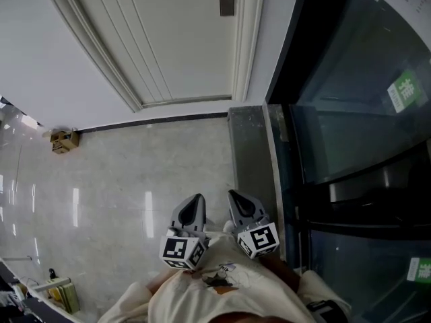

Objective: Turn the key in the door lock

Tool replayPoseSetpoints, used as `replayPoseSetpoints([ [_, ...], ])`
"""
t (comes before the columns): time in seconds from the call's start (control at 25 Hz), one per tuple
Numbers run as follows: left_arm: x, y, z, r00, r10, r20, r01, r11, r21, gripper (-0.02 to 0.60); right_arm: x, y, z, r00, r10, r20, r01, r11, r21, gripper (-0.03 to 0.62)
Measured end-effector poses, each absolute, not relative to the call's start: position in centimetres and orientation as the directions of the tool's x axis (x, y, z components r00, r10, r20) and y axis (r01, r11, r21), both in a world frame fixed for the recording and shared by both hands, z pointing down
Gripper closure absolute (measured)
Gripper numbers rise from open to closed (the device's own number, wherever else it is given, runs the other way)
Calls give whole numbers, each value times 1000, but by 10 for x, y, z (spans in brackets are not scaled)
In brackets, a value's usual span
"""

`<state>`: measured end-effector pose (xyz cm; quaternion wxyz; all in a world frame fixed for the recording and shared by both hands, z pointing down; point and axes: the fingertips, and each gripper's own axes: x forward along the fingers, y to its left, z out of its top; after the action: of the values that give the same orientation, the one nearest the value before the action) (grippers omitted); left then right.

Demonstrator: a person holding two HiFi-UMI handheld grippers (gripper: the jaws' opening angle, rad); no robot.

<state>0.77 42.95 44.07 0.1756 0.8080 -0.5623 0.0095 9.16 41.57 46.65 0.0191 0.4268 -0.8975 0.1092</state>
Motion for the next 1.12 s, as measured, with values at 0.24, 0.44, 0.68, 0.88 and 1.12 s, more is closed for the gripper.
replayPoseSetpoints([
  [0.24,12,374,454,377,-894,243,-905,-299,303,575,85,370,477,-657,-739,149,-752,626,-208,588],
  [0.44,13,294,479,431,-867,251,-878,-338,339,575,80,298,500,-622,-760,190,-782,589,-203,586],
  [0.68,-12,136,481,499,-833,238,-839,-397,372,575,57,141,493,-557,-811,178,-829,529,-181,587],
  [0.88,-35,32,455,557,-802,214,-809,-467,357,575,36,24,462,-500,-853,151,-865,484,-135,587],
  [1.12,-54,-65,441,613,-754,235,-776,-520,356,575,29,-82,444,-403,-907,126,-914,391,-112,586],
])
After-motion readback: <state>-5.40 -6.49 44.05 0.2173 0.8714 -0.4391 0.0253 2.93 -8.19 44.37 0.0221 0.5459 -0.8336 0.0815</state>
